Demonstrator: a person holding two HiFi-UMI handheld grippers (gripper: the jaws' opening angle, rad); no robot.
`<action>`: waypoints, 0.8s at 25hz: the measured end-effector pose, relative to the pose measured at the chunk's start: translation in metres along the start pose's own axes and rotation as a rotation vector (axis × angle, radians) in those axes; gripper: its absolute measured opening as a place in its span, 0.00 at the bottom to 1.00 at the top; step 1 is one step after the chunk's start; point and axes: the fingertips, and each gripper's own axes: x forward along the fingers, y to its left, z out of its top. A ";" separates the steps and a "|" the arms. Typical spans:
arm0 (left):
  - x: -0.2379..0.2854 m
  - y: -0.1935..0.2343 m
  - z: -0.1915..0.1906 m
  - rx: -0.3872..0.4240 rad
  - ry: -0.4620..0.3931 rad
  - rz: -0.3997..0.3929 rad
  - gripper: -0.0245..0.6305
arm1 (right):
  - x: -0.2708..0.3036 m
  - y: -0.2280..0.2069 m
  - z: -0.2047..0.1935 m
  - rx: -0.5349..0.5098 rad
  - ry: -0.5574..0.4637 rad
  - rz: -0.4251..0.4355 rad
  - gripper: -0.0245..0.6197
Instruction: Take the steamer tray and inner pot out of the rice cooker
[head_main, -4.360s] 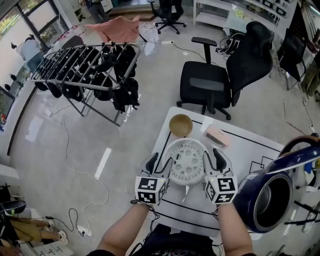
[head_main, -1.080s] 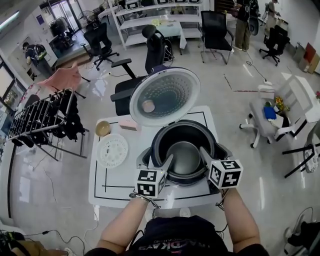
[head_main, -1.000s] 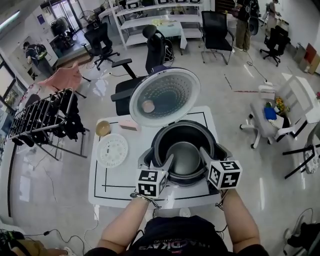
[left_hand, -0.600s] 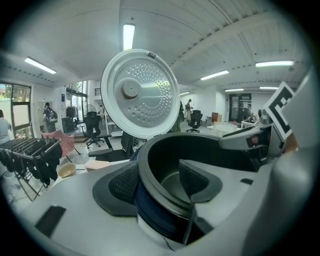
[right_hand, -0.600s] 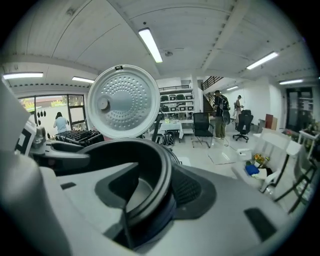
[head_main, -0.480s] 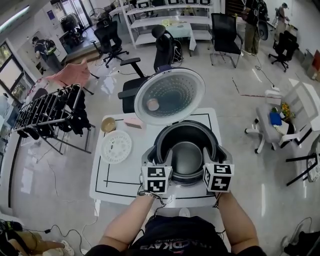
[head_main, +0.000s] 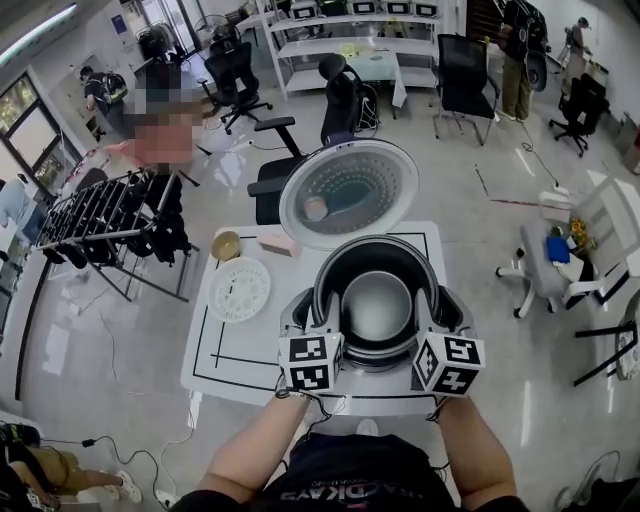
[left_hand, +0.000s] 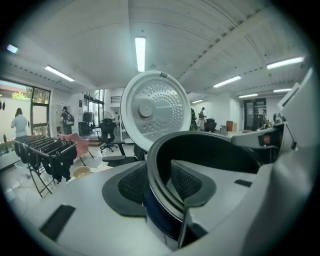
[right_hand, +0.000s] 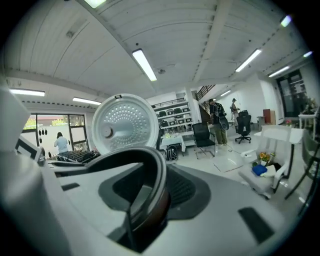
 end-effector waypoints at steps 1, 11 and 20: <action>-0.003 0.001 0.005 -0.016 -0.024 0.001 0.27 | -0.003 0.001 0.008 0.011 -0.031 0.013 0.26; -0.042 0.010 0.070 -0.090 -0.235 0.008 0.24 | -0.023 0.015 0.062 0.150 -0.172 0.121 0.19; -0.083 0.039 0.096 -0.116 -0.326 0.072 0.24 | -0.029 0.055 0.087 0.155 -0.211 0.241 0.19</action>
